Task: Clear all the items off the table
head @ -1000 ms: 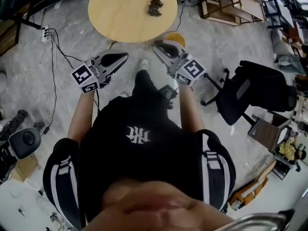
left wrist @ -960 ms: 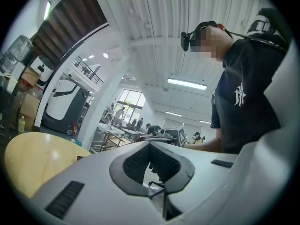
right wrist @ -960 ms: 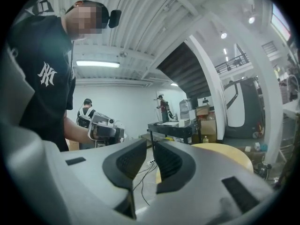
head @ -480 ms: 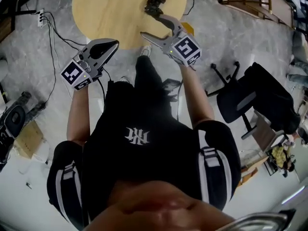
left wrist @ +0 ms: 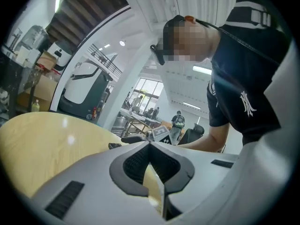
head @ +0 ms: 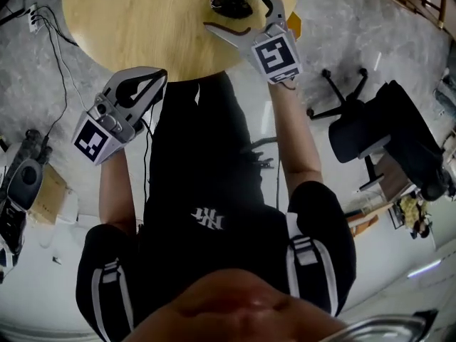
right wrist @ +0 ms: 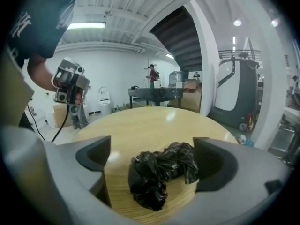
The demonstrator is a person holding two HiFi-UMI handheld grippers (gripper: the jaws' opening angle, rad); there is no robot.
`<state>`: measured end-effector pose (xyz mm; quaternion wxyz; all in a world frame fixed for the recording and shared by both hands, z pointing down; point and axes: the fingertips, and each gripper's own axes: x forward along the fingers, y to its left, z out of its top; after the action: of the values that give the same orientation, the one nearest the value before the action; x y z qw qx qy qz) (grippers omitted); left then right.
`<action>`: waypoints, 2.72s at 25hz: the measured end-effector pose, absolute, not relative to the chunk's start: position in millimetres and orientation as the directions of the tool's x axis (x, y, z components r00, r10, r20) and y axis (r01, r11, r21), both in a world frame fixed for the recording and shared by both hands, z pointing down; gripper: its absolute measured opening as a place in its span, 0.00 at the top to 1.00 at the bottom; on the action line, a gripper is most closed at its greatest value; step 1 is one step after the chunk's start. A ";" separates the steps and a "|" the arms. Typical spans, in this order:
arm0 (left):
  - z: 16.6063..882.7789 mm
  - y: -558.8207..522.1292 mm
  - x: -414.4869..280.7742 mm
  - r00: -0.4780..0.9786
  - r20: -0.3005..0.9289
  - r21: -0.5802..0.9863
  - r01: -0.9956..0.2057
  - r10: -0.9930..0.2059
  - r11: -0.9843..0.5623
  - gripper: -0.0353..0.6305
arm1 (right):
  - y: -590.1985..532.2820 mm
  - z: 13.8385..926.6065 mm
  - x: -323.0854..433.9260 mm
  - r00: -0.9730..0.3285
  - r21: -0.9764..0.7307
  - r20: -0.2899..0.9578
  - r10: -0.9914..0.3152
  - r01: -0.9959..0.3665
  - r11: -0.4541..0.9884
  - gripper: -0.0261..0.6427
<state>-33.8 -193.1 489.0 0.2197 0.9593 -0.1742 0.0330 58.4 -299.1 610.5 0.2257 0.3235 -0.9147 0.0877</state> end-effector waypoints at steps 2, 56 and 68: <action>495.7 -196.0 -35.8 0.945 0.120 0.414 -0.326 -0.304 -0.850 0.93 | -305.2 626.3 62.2 -0.643 0.038 0.503 -0.578 -0.652 0.758 0.06; 544.9 -57.9 230.9 0.988 0.130 0.378 -0.123 -0.079 -0.918 0.93 | -129.8 558.3 322.6 -0.569 -0.080 0.336 -0.751 -0.811 0.579 0.48; 602.8 -25.1 347.2 0.977 0.179 0.383 -0.176 -0.114 -0.907 0.93 | -75.8 628.9 433.8 -0.585 -0.149 0.350 -0.731 -0.806 0.573 0.48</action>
<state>347.2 -25.1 602.8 0.2028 0.9734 -0.0746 0.0764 433.8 -75.8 628.9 0.1259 0.4378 -0.8779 0.1477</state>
